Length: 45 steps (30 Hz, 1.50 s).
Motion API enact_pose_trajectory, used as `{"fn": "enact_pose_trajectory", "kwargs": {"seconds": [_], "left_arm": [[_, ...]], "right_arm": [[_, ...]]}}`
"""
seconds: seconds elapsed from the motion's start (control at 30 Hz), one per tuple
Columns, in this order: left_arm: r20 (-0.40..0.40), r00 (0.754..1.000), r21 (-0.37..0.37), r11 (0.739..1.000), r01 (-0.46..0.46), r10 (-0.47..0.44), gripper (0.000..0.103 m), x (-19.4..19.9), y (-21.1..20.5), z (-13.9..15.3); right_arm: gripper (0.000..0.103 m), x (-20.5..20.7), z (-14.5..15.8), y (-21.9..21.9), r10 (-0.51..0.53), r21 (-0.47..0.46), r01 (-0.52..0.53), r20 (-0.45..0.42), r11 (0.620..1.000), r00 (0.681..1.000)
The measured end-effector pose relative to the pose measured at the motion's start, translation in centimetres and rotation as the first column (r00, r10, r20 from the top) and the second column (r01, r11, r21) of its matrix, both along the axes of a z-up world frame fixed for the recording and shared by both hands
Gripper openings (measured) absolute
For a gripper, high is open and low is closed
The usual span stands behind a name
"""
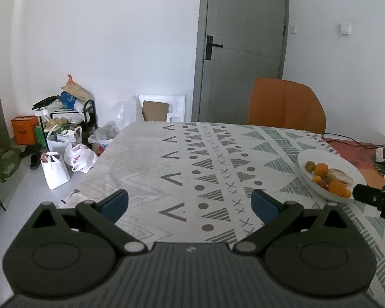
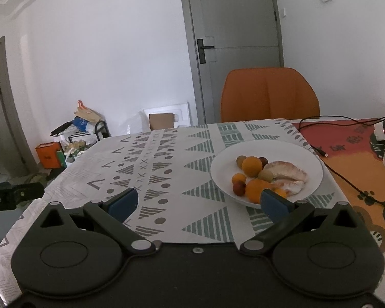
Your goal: Organize fruits
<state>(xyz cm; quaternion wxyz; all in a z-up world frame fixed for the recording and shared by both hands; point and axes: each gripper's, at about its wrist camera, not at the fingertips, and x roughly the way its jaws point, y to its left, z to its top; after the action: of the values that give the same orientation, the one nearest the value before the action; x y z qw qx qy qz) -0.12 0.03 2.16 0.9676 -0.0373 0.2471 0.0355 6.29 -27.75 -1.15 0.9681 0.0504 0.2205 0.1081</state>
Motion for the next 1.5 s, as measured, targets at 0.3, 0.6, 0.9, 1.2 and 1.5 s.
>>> {"fn": "enact_pose_trajectory", "kwargs": {"seconds": [0.3,0.6,0.9,1.2,1.5], "left_arm": [[0.003,1.0,0.0,1.0,-0.01,0.01,0.101,-0.09,0.43,-0.15],[0.0,1.0,0.001,1.0,-0.015,0.015,0.101,-0.12,0.59,-0.15],[-0.001,1.0,-0.001,1.0,-0.015,0.015,0.101,-0.13,0.67,-0.14],[0.0,1.0,0.001,1.0,-0.015,0.015,0.101,-0.14,0.64,-0.15],[0.0,1.0,0.0,1.0,-0.015,0.015,0.101,-0.14,0.68,-0.17]], "right_arm": [[0.103,-0.01,-0.29,0.1,0.013,-0.01,-0.013,0.005,1.0,1.0],[0.103,0.02,-0.33,0.18,0.013,-0.011,-0.013,0.004,1.0,1.0],[0.103,-0.03,-0.28,0.17,0.014,-0.011,-0.014,0.005,1.0,1.0],[0.103,0.0,-0.28,0.12,0.014,-0.011,-0.014,0.005,1.0,1.0],[0.103,0.0,-0.32,0.13,0.014,-0.012,-0.014,0.005,1.0,1.0]]}}
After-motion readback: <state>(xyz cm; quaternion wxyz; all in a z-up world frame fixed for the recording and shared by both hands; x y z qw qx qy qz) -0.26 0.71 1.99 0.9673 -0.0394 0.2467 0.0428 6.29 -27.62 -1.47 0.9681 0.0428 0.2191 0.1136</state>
